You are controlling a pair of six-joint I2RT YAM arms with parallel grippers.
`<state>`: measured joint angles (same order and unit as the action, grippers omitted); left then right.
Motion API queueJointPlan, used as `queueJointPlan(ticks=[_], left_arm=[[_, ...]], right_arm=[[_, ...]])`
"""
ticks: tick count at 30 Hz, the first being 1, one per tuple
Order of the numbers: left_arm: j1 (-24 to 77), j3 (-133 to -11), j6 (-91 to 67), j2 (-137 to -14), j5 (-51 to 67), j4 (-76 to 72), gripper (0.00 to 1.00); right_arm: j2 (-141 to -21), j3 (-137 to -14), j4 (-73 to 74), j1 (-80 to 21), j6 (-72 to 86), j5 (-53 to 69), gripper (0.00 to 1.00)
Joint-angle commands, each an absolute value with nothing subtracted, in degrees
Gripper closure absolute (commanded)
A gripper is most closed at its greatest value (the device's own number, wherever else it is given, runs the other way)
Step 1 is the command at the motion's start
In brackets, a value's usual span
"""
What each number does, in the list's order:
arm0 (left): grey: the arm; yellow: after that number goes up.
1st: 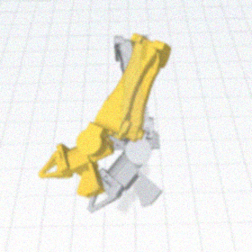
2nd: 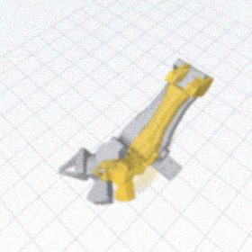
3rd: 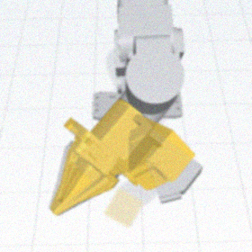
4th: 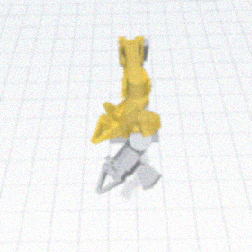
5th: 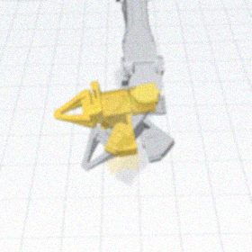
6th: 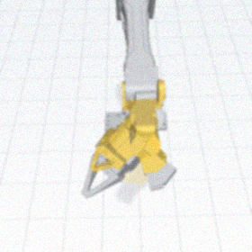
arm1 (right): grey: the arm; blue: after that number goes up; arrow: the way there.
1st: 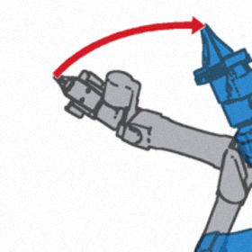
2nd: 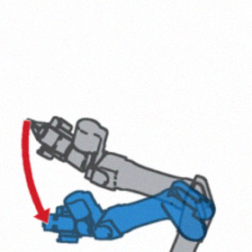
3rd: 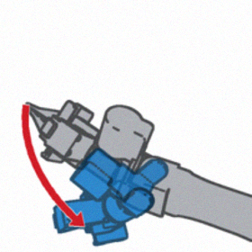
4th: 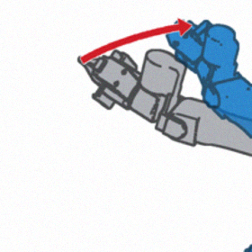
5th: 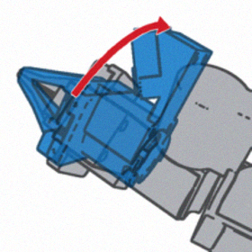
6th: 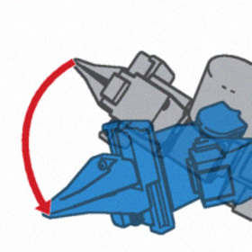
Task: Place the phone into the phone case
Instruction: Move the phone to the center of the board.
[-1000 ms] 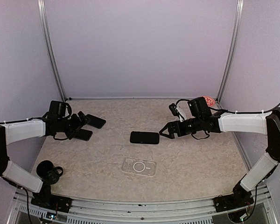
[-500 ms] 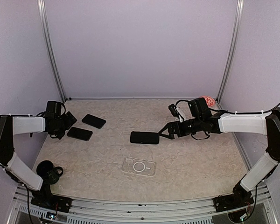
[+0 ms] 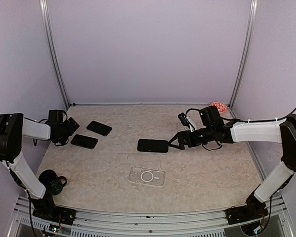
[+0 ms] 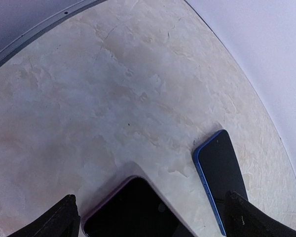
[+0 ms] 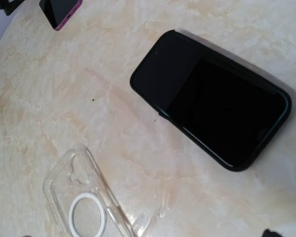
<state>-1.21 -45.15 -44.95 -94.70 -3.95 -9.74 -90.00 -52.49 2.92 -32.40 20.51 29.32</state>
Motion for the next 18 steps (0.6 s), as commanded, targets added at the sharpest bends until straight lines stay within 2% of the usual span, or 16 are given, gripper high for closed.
queueJointPlan(ticks=[1,18], left_arm=[[-3.18,-45.55,-41.21,-97.65,1.16,-16.44,0.01],[-2.53,-45.98,-38.14,-106.27,14.12,-22.11,0.01]], right_arm=[[-90.02,-51.69,0.83,-31.82,20.96,30.40,0.00],[-89.80,-50.04,0.13,-31.89,21.56,31.09,0.01]])
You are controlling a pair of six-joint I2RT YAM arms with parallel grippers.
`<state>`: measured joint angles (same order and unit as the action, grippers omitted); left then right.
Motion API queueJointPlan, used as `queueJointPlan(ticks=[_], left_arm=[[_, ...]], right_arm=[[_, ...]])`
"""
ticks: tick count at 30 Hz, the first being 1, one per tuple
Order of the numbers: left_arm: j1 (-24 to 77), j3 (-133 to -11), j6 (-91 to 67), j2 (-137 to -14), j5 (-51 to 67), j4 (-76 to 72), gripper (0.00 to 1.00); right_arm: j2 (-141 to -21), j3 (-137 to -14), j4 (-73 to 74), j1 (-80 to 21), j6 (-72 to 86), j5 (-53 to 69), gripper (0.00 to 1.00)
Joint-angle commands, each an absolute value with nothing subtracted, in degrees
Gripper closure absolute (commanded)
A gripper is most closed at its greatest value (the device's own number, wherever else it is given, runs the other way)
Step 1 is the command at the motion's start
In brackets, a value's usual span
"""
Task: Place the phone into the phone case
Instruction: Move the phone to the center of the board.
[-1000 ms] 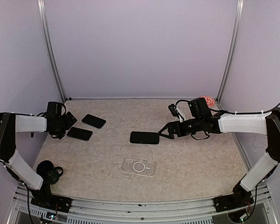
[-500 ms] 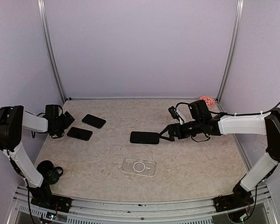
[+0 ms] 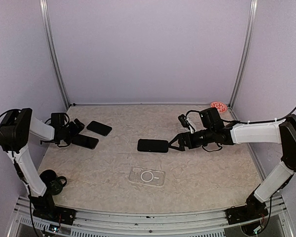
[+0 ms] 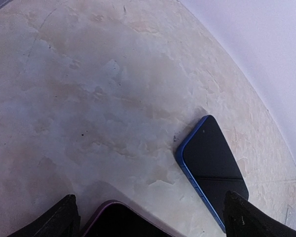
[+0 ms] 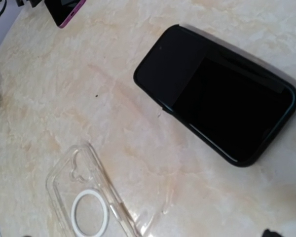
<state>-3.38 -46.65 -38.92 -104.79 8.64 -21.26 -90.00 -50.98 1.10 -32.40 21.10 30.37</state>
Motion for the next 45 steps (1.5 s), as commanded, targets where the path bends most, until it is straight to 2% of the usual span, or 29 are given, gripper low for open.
queueJointPlan(ticks=[1,16,24,33,45], left_arm=[[-2.12,-46.18,-37.95,-106.20,14.07,-21.36,0.01],[5.63,-39.26,-38.87,-104.02,18.19,-25.40,0.02],[7.77,-40.00,-39.96,-104.64,21.12,-26.59,0.02],[12.62,-38.68,-41.11,-105.32,22.83,-28.96,0.02],[18.87,-38.45,-43.77,-107.87,24.31,-32.08,0.02]], right_arm=[[-89.82,-50.03,0.13,-31.89,21.61,31.11,0.01],[-91.46,-52.72,-1.41,-34.06,17.29,33.81,0.01],[-94.53,-60.49,4.21,-42.42,3.55,24.23,0.00],[-96.30,-58.32,-8.86,-49.58,-11.13,17.01,0.01],[-110.42,-68.86,-12.22,-50.77,-14.76,12.47,0.00]])
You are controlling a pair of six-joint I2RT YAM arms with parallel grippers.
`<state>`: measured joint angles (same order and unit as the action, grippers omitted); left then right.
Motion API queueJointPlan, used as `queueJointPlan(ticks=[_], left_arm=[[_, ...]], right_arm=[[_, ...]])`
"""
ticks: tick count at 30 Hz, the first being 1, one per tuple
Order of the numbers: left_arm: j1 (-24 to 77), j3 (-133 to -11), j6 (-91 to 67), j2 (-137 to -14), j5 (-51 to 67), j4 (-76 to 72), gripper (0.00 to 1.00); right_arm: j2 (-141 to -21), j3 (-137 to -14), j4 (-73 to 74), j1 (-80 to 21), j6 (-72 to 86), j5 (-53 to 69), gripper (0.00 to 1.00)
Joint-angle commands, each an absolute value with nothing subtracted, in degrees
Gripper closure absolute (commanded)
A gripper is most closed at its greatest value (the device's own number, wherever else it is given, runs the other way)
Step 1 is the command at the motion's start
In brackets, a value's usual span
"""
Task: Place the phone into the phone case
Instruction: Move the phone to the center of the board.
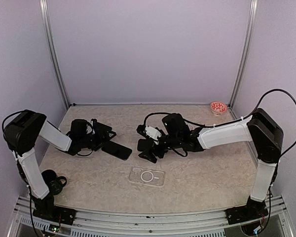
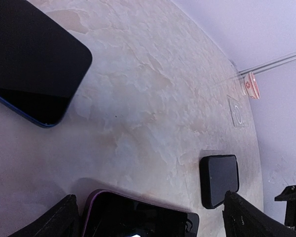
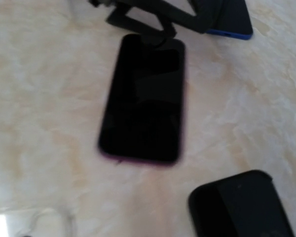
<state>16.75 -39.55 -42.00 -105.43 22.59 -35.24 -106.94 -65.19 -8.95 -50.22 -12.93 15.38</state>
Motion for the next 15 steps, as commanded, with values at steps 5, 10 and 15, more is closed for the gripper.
queueJointPlan(ticks=[5,10,15], left_arm=[[19.51,-36.99,-45.22,-106.72,23.76,-32.56,0.01],[19.39,-35.95,-44.66,-102.73,21.00,-30.26,0.01],[18.26,-35.20,-45.43,-98.09,18.36,-27.58,0.01]], right_arm=[[-114.58,-71.68,-14.90,-53.89,-14.35,8.83,0.01],[-119.69,-76.74,-14.30,-55.92,-11.46,3.16,0.01],[-123.89,-81.44,-13.50,-56.38,-8.30,2.42,0.00]])
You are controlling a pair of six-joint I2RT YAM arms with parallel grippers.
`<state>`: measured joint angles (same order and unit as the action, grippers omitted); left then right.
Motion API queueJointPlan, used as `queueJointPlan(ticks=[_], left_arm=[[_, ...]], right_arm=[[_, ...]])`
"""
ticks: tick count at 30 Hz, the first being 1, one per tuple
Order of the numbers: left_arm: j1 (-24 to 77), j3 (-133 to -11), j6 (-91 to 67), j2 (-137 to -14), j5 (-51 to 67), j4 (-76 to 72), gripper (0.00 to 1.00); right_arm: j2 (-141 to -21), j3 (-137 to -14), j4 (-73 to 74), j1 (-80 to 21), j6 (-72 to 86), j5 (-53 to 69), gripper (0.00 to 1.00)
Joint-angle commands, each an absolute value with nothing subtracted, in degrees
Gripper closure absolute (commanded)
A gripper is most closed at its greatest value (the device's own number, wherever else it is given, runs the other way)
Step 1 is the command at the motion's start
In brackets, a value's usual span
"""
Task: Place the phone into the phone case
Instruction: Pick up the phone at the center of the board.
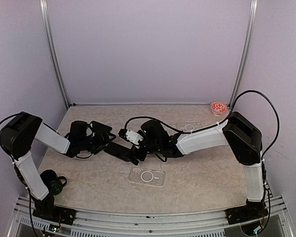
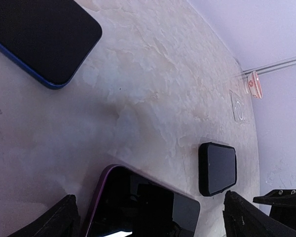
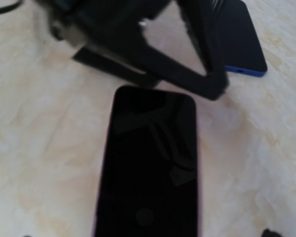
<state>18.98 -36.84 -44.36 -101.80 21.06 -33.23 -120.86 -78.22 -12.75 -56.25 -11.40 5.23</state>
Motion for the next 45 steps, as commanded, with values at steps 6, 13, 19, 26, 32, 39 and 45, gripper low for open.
queueJointPlan(ticks=[6,13,19,26,32,39,45], left_arm=[[17.88,-34.96,-46.43,-90.49,15.28,-21.31,0.01],[17.96,-33.48,-47.03,-78.89,13.41,-14.18,0.01],[17.95,-31.85,-46.12,-66.68,12.37,-6.95,0.01],[17.94,-31.56,-45.10,-59.97,13.64,-1.73,0.01],[18.03,-29.84,-45.67,-58.83,14.64,-2.46,0.01],[18.15,-29.95,-45.96,-58.21,15.27,-2.66,0.01],[18.35,-30.08,-46.03,-56.92,15.46,-2.55,0.01]], right_arm=[[-128.14,-85.30,-12.28,-56.65,-7.76,1.48,0.01],[-132.25,-88.18,-12.75,-57.29,-7.86,1.21,0.01],[-134.60,-90.18,-13.58,-57.39,-7.04,1.98,0.01],[-137.64,-92.96,-12.67,-57.39,-6.94,3.61,0.01],[-138.89,-93.88,-12.21,-57.39,-6.86,5.48,0.01],[-140.31,-95.21,-10.33,-56.86,-7.02,7.84,0.03],[-141.02,-94.86,-9.29,-54.94,-4.19,13.29,0.13]])
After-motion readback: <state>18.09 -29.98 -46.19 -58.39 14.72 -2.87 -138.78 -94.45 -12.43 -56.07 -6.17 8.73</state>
